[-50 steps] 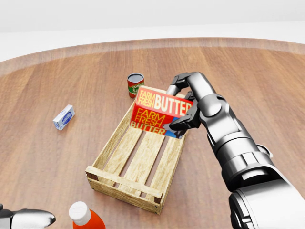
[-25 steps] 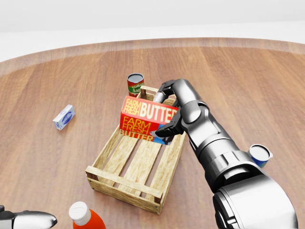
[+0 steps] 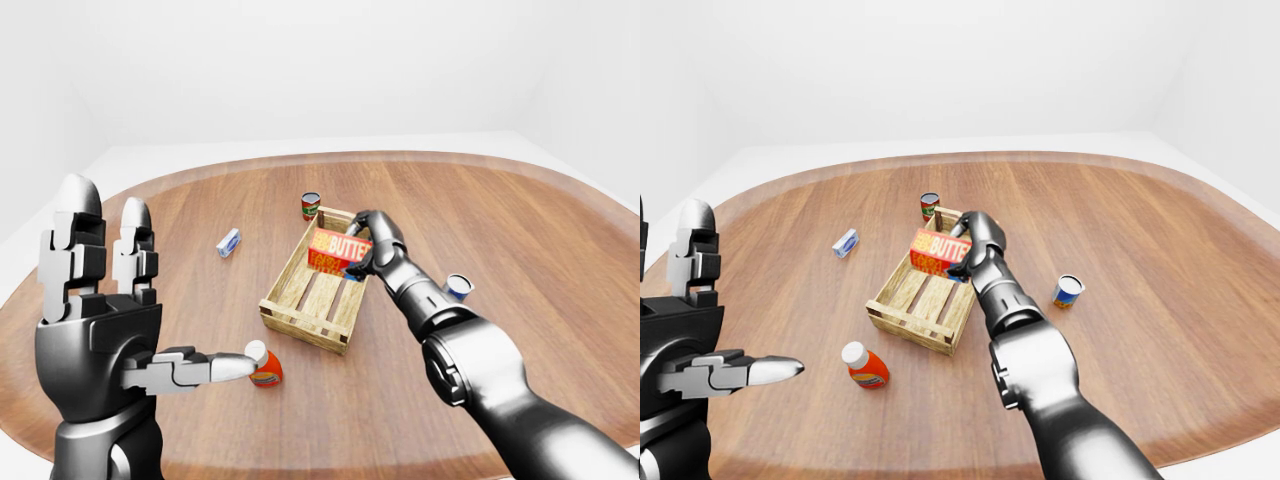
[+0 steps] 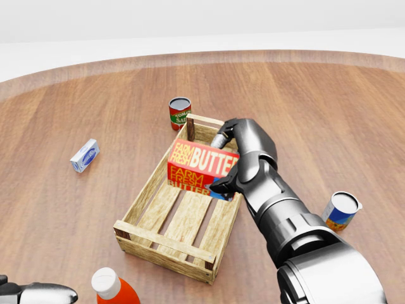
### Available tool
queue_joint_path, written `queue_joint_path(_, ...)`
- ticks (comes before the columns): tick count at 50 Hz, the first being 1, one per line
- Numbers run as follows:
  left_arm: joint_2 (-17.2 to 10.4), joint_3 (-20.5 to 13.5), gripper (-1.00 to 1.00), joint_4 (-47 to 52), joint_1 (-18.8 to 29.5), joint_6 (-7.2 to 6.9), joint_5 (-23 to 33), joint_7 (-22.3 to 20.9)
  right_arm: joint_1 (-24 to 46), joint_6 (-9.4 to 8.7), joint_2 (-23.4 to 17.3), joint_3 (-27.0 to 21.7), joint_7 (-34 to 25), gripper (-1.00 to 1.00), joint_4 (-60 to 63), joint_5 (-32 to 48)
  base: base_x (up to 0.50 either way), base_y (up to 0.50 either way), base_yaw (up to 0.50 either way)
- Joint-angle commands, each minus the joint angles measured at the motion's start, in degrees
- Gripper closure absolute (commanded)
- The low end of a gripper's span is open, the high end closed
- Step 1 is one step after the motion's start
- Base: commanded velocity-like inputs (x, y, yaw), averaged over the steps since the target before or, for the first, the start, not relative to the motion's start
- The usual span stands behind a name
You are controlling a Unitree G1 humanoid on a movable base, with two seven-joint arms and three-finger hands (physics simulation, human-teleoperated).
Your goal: Pick up the butter and put it in the tray.
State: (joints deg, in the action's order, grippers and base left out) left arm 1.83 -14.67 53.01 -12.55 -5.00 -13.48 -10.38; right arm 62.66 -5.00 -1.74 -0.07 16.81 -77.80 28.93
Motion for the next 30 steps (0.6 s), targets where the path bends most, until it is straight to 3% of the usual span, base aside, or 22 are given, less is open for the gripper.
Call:
queue_joint_path(1,0.1,-0.1,-1.00,0.1,-0.2,0.00,-0.2,-0.3,-1.0,0.00,0.9,-2.0,5.1,1.00,0.4,3.7,0.00,0.00,0.00)
queue_joint_path(30,0.2,0.6,-1.00,0.6,-0.8,0.00,0.1,-0.3,-0.7,0.00,3.2,-3.9,4.6,1.00,-0.3,3.7,0.00,0.00,0.00)
